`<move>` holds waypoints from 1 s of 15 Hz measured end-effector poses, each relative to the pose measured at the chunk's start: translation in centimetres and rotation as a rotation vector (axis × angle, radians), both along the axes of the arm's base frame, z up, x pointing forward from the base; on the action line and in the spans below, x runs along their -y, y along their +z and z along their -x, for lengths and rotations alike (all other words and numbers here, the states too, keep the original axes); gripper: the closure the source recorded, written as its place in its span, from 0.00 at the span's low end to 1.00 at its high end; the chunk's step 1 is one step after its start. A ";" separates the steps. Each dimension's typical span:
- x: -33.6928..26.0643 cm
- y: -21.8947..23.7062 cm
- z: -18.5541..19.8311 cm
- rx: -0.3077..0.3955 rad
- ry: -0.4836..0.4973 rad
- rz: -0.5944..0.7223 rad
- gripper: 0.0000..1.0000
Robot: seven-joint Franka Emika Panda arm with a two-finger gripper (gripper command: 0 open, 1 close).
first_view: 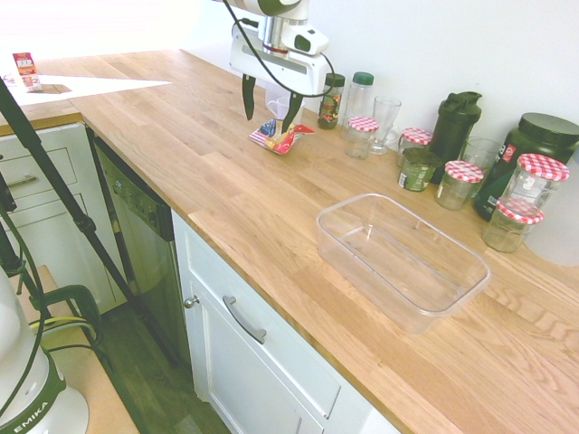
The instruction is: Put the chip bag into the container
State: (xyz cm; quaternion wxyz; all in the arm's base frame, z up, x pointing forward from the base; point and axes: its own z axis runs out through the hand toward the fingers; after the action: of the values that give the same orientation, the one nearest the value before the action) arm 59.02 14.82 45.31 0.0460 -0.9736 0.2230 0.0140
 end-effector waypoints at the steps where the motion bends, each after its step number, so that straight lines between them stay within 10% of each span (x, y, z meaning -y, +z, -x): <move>1: 0.0 -0.5 -1.1 -0.009 0.009 -0.017 0.00; 14: 0.8 -7.9 -8.9 -0.147 0.026 -0.181 0.00; 15: 0.2 -8.3 -9.2 -0.152 0.031 -0.185 1.00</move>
State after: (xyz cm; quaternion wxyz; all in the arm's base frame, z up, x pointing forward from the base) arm 68.18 14.58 37.04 0.1185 -0.9648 0.2083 0.1088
